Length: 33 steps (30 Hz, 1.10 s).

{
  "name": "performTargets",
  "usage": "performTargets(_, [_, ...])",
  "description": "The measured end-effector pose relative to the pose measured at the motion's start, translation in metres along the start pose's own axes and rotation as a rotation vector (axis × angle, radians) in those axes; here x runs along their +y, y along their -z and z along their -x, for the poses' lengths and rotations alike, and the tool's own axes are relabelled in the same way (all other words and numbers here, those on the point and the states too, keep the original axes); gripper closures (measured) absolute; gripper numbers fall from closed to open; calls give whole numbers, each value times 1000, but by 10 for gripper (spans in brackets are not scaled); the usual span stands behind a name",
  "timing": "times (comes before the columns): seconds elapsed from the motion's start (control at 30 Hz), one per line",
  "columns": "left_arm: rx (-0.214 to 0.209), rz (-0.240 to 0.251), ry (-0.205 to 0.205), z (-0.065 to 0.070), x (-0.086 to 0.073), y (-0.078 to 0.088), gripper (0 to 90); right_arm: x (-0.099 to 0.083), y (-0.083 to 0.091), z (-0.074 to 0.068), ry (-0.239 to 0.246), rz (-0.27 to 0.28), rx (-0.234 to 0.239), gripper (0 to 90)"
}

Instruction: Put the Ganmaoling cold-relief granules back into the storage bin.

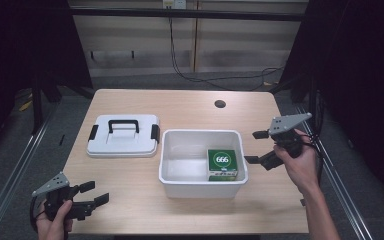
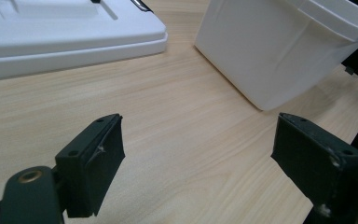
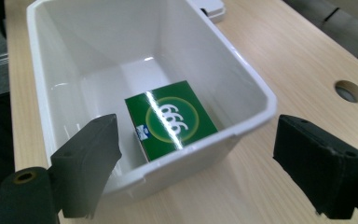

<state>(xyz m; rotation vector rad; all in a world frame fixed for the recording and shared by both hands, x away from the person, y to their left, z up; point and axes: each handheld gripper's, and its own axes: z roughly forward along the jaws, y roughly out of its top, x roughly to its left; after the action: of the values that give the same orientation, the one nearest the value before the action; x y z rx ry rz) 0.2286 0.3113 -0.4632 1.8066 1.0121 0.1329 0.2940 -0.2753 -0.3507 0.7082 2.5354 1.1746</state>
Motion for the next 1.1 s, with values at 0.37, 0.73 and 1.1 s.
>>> performTargets(0.37, [3, 0, 2, 0, 0, 0, 164, -36, 24, -3, -129, 46, -75, 138])
performTargets(0.73, [2, -1, 7, 0, 0, -1, 164, -62, 33, -12, -183, 46, -125, 138])
performTargets(1.1, [14, -12, 28, -3, -1, -1, 164, -98, 19, -17, -262, 60, -138, 139])
